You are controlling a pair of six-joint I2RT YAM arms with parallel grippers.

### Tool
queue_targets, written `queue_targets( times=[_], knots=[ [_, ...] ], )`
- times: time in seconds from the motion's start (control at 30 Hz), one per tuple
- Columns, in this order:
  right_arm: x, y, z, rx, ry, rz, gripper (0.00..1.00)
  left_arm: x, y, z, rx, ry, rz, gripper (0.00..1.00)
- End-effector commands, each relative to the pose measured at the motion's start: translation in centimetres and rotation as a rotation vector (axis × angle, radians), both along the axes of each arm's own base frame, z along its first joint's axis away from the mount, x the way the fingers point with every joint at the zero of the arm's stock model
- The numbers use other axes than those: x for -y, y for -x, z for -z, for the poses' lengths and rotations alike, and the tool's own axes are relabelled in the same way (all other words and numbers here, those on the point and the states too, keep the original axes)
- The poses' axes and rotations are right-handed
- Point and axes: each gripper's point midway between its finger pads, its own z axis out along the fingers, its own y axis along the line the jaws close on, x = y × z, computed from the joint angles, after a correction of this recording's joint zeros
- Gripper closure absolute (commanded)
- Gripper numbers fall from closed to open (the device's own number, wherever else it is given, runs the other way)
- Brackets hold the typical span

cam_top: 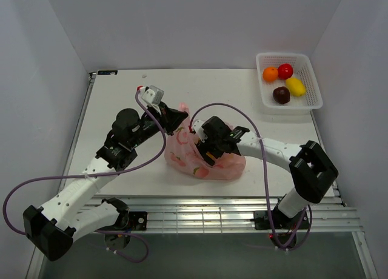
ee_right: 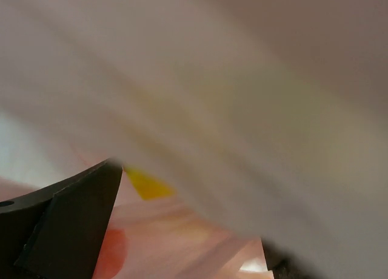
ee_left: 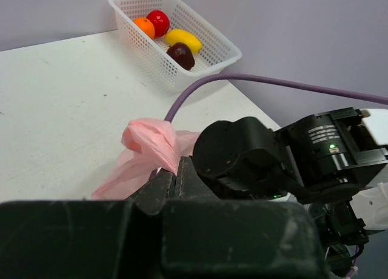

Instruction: Take the fake fruits out of the plastic bag

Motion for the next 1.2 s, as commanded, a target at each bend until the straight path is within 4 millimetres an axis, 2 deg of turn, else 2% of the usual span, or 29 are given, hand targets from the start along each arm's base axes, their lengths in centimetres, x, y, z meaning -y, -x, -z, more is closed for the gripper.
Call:
queue_targets(
  times=[0.0, 0.13, 0.23, 0.27, 0.3, 0.37, 0.4, 0.43, 0.47, 0.6, 0.67, 0.7, 0.73, 0.77, 0.83, 0.87, 0.93, 0.97, 1.03, 1.17],
  knots=[
    [3.6, -1.1, 3.3, 0.015, 0.22, 0.079, 0.1, -0.3, -0.1, -1.5, 0.053, 0.021, -0.016, 1.0],
    [4.0, -1.7, 4.5, 0.024, 0.26, 0.127, 0.09, -0.3, -0.2, -1.4, 0.051, 0.018, -0.019, 1.0],
    [4.0, -1.8, 5.4, 0.014, 0.265, 0.143, 0.02, -0.4, -0.1, -1.6, 0.055, 0.021, -0.021, 1.0],
    [4.1, -1.7, 5.5, 0.011, 0.268, 0.144, 0.1, -0.4, -0.2, -1.5, 0.055, 0.019, -0.022, 1.0],
    [4.0, -1.9, 5.1, 0.02, 0.259, 0.155, 0.28, -0.4, -0.2, -1.5, 0.055, 0.019, -0.022, 1.0],
    [4.0, -2.1, 4.4, 0.042, 0.247, 0.166, 0.5, -0.4, -0.2, -1.5, 0.052, 0.018, -0.022, 1.0],
    [3.8, -2.4, 3.3, 0.067, 0.218, 0.171, 0.68, -0.4, -0.2, -1.5, 0.051, 0.019, -0.022, 1.0],
    [3.6, -2.5, 2.7, 0.078, 0.204, 0.17, 0.75, -0.4, -0.2, -1.4, 0.051, 0.019, -0.022, 1.0],
    [3.5, -2.7, 1.9, 0.093, 0.185, 0.173, 0.79, -0.4, -0.2, -1.4, 0.049, 0.019, -0.022, 1.0],
    [2.1, -2.9, -3.5, 0.164, 0.035, 0.143, 0.92, -0.5, -0.3, -1.3, 0.046, 0.019, -0.03, 1.0],
    [0.5, -2.2, -5.8, 0.175, -0.069, 0.06, 0.92, -0.5, -0.3, -1.1, 0.043, 0.019, -0.033, 1.0],
    [0.0, -1.6, -8.0, 0.2, -0.139, 0.011, 0.92, -0.5, -0.4, -1.2, 0.043, 0.021, -0.036, 1.0],
    [-0.7, -1.1, -8.8, 0.216, -0.191, -0.04, 0.92, -0.5, -0.3, -1.2, 0.04, 0.023, -0.034, 1.0],
    [-1.6, 0.4, -10.7, 0.23, -0.276, -0.148, 0.92, -0.4, -0.4, -1.3, 0.042, 0.025, -0.034, 1.0],
    [-2.4, 2.0, -12.1, 0.243, -0.344, -0.262, 0.92, -0.3, -0.4, -1.1, 0.036, 0.027, -0.032, 1.0],
    [-2.8, 3.4, -13.5, 0.257, -0.407, -0.343, 0.92, -0.4, -0.5, -1.2, 0.037, 0.028, -0.034, 1.0],
    [-2.9, 4.7, -14.6, 0.272, -0.455, -0.417, 0.92, -0.5, -0.6, -1.2, 0.036, 0.029, -0.046, 1.0],
    [-2.9, 5.5, -16.0, 0.3, -0.505, -0.459, 0.92, -0.5, -0.6, -1.2, 0.034, 0.03, -0.048, 1.0],
    [-2.7, 5.3, -17.7, 0.353, -0.555, -0.441, 0.92, -0.5, -0.7, -1.2, 0.034, 0.028, -0.049, 1.0],
    [-2.2, 4.7, -22.4, 0.479, -0.653, -0.401, 0.92, -0.5, -0.7, -1.1, 0.034, 0.025, -0.052, 1.0]
  ],
)
